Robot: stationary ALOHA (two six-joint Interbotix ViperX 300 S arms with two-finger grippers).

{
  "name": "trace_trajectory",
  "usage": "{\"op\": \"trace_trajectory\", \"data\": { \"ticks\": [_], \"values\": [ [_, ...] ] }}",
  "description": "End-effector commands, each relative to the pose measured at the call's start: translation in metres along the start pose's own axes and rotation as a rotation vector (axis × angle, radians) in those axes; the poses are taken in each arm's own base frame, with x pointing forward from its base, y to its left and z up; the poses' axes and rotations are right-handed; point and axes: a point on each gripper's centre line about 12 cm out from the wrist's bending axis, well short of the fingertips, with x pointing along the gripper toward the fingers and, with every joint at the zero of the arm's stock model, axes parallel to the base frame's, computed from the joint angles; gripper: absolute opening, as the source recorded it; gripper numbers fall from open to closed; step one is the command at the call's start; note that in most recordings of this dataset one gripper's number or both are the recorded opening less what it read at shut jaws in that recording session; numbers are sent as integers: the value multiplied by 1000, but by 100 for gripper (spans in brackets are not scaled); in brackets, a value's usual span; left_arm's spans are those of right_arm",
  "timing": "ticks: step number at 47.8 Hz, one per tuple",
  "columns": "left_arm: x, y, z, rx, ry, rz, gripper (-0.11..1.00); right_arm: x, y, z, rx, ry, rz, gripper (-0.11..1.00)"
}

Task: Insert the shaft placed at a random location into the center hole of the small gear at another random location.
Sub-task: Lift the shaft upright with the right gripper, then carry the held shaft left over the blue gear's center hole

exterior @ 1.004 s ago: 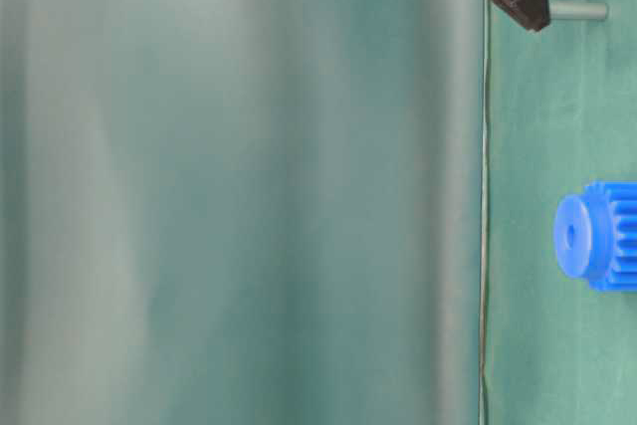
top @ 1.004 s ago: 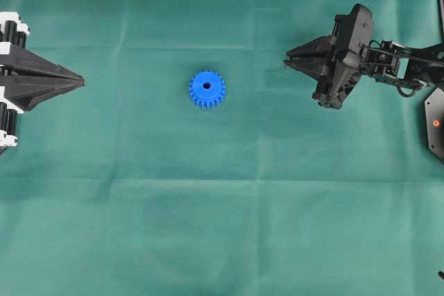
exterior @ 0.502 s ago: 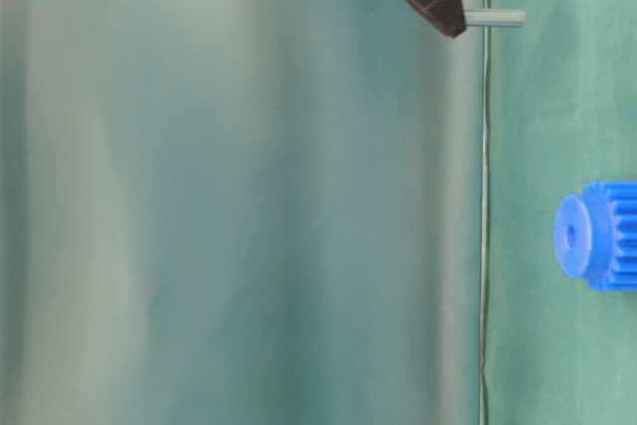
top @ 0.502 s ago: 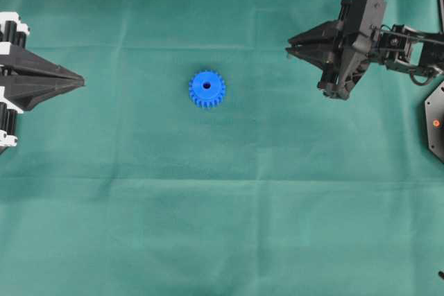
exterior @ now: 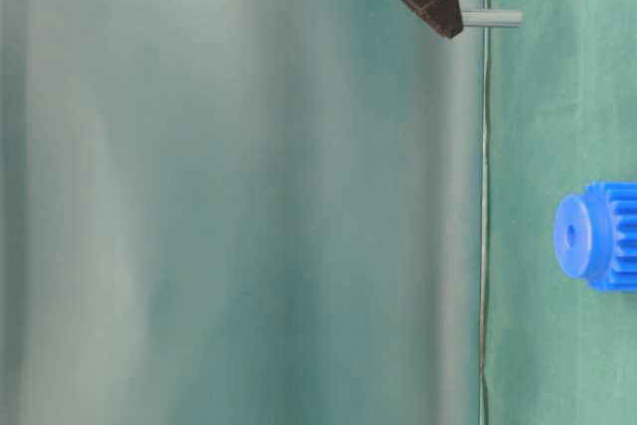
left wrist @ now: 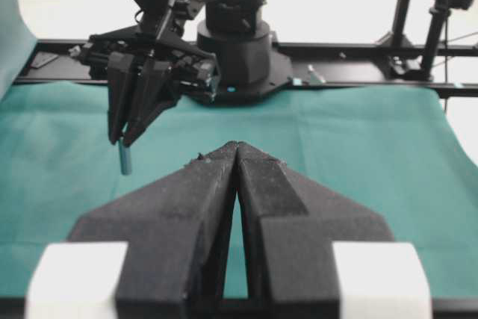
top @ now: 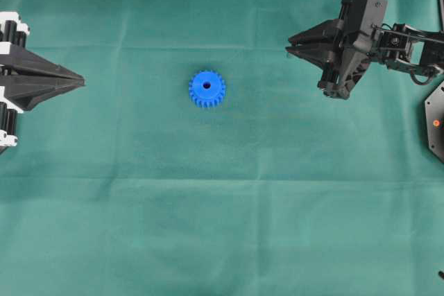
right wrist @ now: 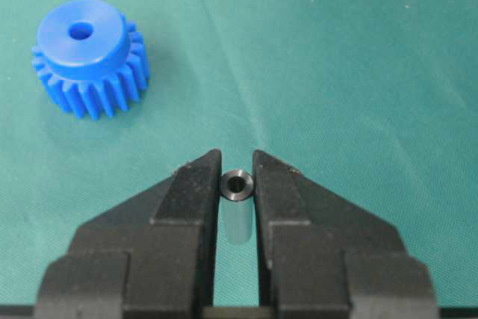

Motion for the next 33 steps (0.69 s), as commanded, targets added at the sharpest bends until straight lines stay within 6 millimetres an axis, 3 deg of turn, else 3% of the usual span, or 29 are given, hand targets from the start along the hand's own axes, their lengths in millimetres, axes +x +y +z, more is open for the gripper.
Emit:
{"op": "trace_trajectory", "data": {
  "ticks": [1, 15, 33],
  "values": [
    [2, 0, 7, 0, -18, -2, 0, 1, 1, 14, -5, -43, 3, 13],
    [2, 0, 7, 1, -18, -2, 0, 16, 15, 26, -20, -50, 41, 13],
    [2, 0, 7, 0, -15, -2, 0, 53, 40, 53, -46, -75, 99, 13]
  ]
}}
